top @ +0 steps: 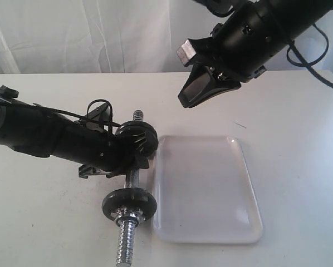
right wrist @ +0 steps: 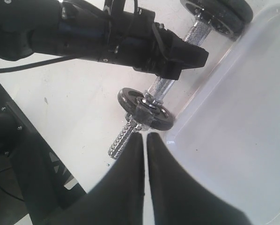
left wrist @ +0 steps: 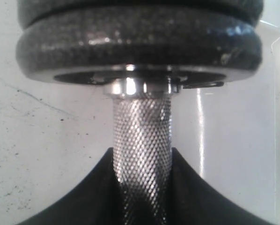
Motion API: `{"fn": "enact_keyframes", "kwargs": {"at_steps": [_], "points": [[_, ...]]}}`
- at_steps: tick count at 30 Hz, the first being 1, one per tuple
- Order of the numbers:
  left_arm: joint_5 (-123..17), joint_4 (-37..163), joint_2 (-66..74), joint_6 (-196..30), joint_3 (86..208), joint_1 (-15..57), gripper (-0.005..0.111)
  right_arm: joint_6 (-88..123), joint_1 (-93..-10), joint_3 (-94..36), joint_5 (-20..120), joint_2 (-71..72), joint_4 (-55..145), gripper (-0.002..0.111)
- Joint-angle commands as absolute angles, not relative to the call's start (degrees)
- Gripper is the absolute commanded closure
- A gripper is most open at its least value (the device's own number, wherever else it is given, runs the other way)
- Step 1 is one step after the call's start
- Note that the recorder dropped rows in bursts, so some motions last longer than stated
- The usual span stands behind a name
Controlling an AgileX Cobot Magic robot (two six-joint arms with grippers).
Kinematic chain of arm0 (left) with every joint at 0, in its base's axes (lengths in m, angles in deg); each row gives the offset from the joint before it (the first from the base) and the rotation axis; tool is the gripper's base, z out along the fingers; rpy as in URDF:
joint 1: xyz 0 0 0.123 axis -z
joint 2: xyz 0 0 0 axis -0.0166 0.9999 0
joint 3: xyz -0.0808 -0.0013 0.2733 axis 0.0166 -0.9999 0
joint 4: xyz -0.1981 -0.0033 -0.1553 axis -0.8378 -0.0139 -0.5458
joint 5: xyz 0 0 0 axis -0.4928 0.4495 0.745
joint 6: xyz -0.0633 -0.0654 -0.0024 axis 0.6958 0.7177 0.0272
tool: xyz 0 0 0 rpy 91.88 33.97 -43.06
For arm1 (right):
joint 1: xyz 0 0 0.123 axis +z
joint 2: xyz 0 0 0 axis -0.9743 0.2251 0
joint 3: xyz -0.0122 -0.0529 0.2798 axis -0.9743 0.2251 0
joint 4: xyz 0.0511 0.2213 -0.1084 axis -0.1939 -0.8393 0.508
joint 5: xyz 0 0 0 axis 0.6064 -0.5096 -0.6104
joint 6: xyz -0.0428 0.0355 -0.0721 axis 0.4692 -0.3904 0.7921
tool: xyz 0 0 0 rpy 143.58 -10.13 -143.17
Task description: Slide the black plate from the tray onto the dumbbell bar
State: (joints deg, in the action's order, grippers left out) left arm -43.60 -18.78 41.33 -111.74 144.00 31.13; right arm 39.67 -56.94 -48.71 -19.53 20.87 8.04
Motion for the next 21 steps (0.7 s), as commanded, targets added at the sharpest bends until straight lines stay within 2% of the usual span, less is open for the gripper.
{"fn": "enact_keyframes", "kwargs": {"at_steps": [1,15,21], "points": [[-39.7,-22.6,37.7,-111.6,146.2,31.4,0.107,39.7,-57.2,-48.9,-19.7,20.2,7.9,0.105],[-38.9,-22.2,37.7,-111.7,146.2,31.4,0.106,39.7,-57.2,-48.9,-19.7,20.2,7.9,0.105],[-38.9,-22.0,37.7,-111.5,146.2,31.4,0.086,39.7,-57.2,-48.9,-19.7,20.2,7.9,0.105]]}}
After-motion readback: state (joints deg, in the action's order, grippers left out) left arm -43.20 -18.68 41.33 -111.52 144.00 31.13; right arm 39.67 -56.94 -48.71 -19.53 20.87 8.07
